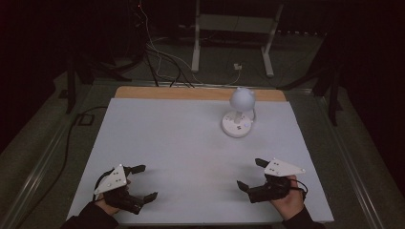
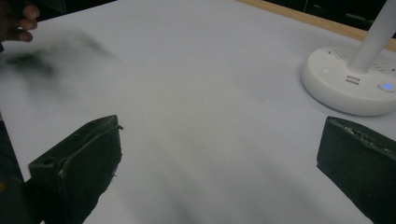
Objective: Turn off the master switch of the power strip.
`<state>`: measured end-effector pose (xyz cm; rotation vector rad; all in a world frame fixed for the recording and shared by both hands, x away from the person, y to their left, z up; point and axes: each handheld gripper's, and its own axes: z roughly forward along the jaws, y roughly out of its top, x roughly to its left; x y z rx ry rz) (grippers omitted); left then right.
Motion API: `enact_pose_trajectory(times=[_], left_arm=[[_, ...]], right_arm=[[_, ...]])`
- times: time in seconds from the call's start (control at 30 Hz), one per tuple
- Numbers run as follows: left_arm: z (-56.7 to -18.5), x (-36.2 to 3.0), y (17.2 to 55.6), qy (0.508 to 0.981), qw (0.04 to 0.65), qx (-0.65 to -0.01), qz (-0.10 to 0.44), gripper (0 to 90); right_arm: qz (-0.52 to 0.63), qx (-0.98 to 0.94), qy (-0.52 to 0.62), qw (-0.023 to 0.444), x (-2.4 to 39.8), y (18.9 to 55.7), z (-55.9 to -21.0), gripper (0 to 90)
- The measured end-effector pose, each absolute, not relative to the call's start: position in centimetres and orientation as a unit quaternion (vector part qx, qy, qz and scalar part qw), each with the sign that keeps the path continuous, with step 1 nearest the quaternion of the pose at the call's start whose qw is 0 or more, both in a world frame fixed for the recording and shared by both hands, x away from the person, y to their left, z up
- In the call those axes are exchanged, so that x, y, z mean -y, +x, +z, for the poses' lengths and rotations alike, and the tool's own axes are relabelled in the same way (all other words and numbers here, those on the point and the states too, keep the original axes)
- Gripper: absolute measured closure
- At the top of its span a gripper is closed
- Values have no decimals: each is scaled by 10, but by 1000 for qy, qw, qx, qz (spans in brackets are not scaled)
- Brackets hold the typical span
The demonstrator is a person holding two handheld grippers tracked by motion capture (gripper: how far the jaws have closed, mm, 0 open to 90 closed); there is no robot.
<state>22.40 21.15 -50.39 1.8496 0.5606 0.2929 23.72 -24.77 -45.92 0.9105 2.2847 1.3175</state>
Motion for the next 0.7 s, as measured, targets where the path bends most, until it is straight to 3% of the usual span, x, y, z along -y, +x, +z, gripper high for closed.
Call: enact_pose_trajectory(times=[0.7], left_arm=[[-502,-212,223,782,565,-234,124,3]], right_arm=[[475,-791,329,202,251,267,-429,0]])
